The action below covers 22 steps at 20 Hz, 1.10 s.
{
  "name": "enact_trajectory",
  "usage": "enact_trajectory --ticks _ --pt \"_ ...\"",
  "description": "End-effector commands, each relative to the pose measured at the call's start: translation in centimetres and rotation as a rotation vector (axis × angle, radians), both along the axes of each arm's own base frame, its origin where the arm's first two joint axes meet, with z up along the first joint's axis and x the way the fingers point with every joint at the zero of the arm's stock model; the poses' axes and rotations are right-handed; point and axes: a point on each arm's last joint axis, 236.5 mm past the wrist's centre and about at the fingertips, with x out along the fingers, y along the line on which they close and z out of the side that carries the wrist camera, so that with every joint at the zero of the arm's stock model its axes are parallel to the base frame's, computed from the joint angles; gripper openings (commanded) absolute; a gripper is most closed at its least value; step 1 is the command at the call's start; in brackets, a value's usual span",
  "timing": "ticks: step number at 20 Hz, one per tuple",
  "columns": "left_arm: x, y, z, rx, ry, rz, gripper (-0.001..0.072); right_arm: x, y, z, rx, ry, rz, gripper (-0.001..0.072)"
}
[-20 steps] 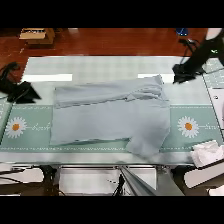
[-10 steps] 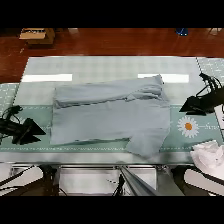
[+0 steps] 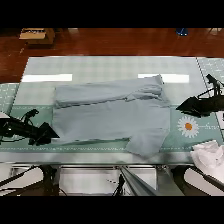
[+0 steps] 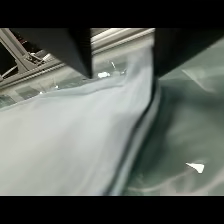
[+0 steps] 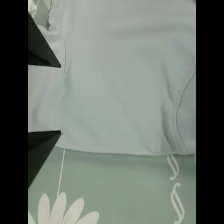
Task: Fold the shirts.
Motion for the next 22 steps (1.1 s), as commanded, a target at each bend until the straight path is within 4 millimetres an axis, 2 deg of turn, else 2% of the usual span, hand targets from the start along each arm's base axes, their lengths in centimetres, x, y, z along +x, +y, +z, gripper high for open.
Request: enact_trajectory --ticks 1,2,4,6,8,10,13,16,19,22 --pt "0.8 -2.3 -1.2 -0.035 -0.013 -0.027 0.0129 -0.3 1.2 0.7 0.057 0.002 0.011 0.0485" --pt "0.9 -2.8 -1.0 -0.058 -0.029 -0.049 0.0023 -0.7 1.0 0.5 0.047 0.014 0.027 0.0485" --pt "1.0 -2.8 -0.9 -0.064 -0.038 -0.050 0.0022 -3.1 -0.5 -1.0 -0.039 0.096 0.079 0.0486" --pt "1.0 -2.7 -0.8 -0.063 -0.049 -0.056 0.0021 -5.8 -2.2 -3.1 -0.116 0.192 0.060 0.0486" --pt "1.1 -2.7 -0.8 -0.065 -0.063 -0.071 0.0021 -8.4 -1.4 -5.0 -0.094 0.250 0.041 0.0485" --pt "1.1 -2.7 -0.8 -0.069 -0.074 -0.083 0.0021 -9.9 -0.2 -6.5 -0.070 0.262 0.043 0.0486" --pt "1.1 -2.7 -0.8 -0.069 -0.074 -0.083 0.0022 -9.9 1.8 -7.3 0.007 0.252 -0.003 0.0493" --pt "1.1 -2.7 -0.8 -0.070 -0.079 -0.088 0.0021 -8.6 3.6 -7.3 0.072 0.206 -0.042 0.0493" --pt "1.1 -2.7 -0.8 -0.072 -0.086 -0.096 0.0021 -8.0 5.6 -8.3 0.043 0.188 -0.019 0.0487" --pt "1.2 -2.7 -0.8 -0.071 -0.092 -0.101 0.0021 -7.6 6.6 -9.8 -0.046 0.200 -0.044 0.0368"
